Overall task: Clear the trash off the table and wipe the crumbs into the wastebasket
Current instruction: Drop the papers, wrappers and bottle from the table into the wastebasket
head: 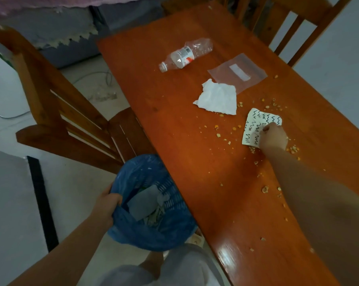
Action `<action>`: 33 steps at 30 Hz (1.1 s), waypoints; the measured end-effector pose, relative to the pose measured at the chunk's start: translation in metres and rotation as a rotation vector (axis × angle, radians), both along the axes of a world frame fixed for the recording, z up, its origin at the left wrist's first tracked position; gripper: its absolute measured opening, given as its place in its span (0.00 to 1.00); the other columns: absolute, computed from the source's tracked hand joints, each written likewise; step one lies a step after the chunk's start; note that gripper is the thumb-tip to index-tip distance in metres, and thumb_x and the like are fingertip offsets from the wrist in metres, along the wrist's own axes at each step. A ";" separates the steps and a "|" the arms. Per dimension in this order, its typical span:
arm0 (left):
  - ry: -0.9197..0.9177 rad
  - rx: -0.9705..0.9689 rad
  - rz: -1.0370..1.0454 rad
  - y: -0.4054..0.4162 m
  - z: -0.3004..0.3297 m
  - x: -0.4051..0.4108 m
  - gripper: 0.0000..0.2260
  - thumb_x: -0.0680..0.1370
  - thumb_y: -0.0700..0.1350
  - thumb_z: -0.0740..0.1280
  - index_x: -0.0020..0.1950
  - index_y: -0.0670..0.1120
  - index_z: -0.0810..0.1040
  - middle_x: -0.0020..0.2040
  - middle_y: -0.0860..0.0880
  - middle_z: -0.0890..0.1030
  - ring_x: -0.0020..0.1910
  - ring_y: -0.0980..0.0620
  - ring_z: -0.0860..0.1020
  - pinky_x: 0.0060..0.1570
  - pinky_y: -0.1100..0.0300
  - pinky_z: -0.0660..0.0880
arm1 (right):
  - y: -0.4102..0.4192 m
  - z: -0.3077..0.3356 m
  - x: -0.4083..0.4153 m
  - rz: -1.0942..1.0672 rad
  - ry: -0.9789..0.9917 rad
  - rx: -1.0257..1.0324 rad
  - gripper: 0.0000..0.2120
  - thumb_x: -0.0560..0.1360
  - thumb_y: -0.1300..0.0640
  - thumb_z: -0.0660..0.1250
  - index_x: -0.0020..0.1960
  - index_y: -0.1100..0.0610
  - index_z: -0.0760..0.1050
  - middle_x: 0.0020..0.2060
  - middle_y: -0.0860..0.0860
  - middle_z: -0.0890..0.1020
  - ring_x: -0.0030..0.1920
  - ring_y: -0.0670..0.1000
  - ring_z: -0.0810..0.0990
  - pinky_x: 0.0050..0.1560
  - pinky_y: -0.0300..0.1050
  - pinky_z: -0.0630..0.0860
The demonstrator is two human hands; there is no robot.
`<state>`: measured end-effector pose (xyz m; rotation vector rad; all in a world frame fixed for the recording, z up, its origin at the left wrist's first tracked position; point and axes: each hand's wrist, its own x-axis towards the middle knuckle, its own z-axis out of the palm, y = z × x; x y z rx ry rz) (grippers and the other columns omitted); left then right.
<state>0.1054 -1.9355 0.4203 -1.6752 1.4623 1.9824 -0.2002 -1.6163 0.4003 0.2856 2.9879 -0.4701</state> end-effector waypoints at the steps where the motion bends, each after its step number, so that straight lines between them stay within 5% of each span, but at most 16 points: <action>1: 0.001 0.002 -0.001 0.000 0.001 0.000 0.32 0.69 0.25 0.51 0.69 0.47 0.70 0.47 0.39 0.78 0.44 0.37 0.77 0.39 0.50 0.76 | -0.001 -0.001 0.000 -0.011 -0.005 -0.006 0.11 0.76 0.61 0.59 0.56 0.61 0.74 0.55 0.61 0.77 0.56 0.62 0.75 0.57 0.61 0.74; 8: 0.005 -0.003 0.017 0.000 0.004 0.009 0.31 0.70 0.25 0.51 0.68 0.48 0.71 0.45 0.41 0.78 0.41 0.37 0.76 0.35 0.52 0.74 | 0.000 0.004 -0.004 0.038 -0.121 0.135 0.15 0.78 0.59 0.57 0.61 0.65 0.68 0.59 0.64 0.75 0.60 0.64 0.73 0.60 0.61 0.72; 14: -0.010 -0.017 0.006 0.002 0.003 0.015 0.32 0.70 0.25 0.52 0.69 0.48 0.70 0.45 0.41 0.78 0.41 0.38 0.76 0.34 0.52 0.75 | -0.009 0.002 0.007 0.282 -0.174 0.111 0.44 0.71 0.34 0.61 0.75 0.54 0.45 0.76 0.57 0.47 0.76 0.59 0.45 0.72 0.63 0.48; 17: -0.013 -0.028 0.014 0.003 0.002 0.018 0.32 0.69 0.25 0.52 0.69 0.47 0.70 0.45 0.41 0.78 0.41 0.38 0.76 0.35 0.52 0.75 | -0.003 -0.010 0.011 0.313 -0.185 0.120 0.37 0.76 0.39 0.55 0.76 0.56 0.44 0.76 0.57 0.46 0.76 0.58 0.44 0.73 0.61 0.45; 20: -0.031 -0.024 0.024 0.003 -0.001 0.022 0.32 0.69 0.25 0.52 0.70 0.47 0.70 0.47 0.41 0.78 0.43 0.38 0.76 0.37 0.50 0.76 | 0.002 -0.010 0.010 0.331 -0.105 0.066 0.25 0.81 0.49 0.50 0.74 0.56 0.53 0.75 0.57 0.55 0.75 0.58 0.51 0.73 0.61 0.51; 22: -0.029 -0.017 0.029 0.003 -0.003 0.023 0.33 0.69 0.25 0.52 0.70 0.48 0.70 0.49 0.40 0.78 0.43 0.37 0.76 0.37 0.49 0.76 | 0.003 0.003 0.009 0.299 -0.085 -0.032 0.20 0.81 0.52 0.48 0.71 0.55 0.61 0.69 0.59 0.67 0.68 0.61 0.66 0.66 0.61 0.65; 24: -0.024 -0.016 0.025 0.004 -0.003 0.023 0.33 0.69 0.25 0.52 0.70 0.49 0.70 0.52 0.39 0.78 0.44 0.36 0.76 0.38 0.49 0.76 | 0.003 0.024 0.011 0.205 -0.068 -0.149 0.19 0.82 0.53 0.48 0.68 0.56 0.66 0.55 0.60 0.77 0.51 0.61 0.77 0.49 0.53 0.75; 29: 0.001 -0.013 0.013 0.006 -0.006 0.017 0.33 0.69 0.26 0.52 0.69 0.49 0.71 0.47 0.40 0.79 0.44 0.36 0.77 0.41 0.47 0.77 | -0.005 0.080 0.036 0.145 0.166 -0.365 0.16 0.81 0.55 0.51 0.63 0.61 0.70 0.43 0.53 0.76 0.37 0.49 0.73 0.33 0.39 0.67; 33: 0.034 -0.004 0.007 0.009 -0.006 0.011 0.32 0.67 0.25 0.52 0.67 0.47 0.71 0.50 0.39 0.79 0.46 0.35 0.77 0.40 0.47 0.77 | -0.052 0.114 0.115 0.258 0.144 -0.575 0.12 0.81 0.56 0.52 0.58 0.58 0.72 0.34 0.48 0.76 0.28 0.45 0.70 0.28 0.43 0.67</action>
